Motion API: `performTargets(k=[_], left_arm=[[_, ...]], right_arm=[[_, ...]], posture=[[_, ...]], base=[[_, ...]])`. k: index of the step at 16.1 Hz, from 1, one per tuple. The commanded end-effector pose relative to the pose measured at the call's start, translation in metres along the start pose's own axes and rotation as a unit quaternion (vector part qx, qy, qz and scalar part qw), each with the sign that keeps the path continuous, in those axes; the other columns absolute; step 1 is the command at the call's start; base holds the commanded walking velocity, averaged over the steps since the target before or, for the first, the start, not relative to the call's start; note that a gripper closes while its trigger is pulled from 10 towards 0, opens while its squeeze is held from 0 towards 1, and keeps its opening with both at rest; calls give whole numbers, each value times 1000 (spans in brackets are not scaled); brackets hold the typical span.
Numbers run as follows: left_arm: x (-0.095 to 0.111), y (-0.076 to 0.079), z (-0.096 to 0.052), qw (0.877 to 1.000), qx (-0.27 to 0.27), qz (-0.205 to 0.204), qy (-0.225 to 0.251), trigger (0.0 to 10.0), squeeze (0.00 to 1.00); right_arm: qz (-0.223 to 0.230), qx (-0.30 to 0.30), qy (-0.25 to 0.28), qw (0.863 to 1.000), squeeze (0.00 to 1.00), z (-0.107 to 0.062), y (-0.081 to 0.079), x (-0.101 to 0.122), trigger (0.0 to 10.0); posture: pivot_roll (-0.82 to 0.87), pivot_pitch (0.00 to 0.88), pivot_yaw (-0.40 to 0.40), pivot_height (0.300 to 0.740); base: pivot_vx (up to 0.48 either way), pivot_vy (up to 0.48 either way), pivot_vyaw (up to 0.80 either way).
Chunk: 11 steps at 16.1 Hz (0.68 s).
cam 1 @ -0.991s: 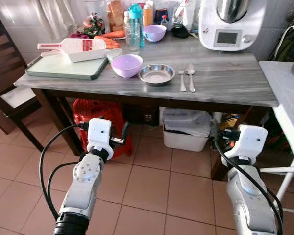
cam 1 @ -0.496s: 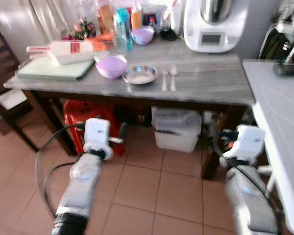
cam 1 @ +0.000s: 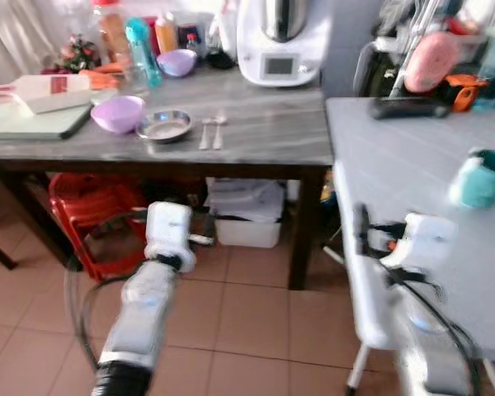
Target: Setting the table
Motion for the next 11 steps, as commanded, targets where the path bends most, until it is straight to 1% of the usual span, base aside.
performTargets(k=[1,11], left_arm=[[7,-9,0,1000,8,7,8,10000,0],[8,-6,2,1000,1,8,9,10000,0]], right_arm=[[11,12,11,1000,0,1,-9,7,10000],[11,7,11,1000,0,2,-7,7,10000]], posture=[[-47,12,68,740],[-45,12,68,740]], base=[[0,-334,0],[0,-336,0]])
Point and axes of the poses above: a point about 5 cm out from each wrist's last joint towards the gripper, its own z axis pointing out of the wrist towards the gripper, its own x axis along the axis of the wrist's last joint, y = z × x, the point moved 2 cm from there along z, pointing out of the wrist towards the gripper, and after that the axes turned 11 degrees about -z, right-handed, at the moved point
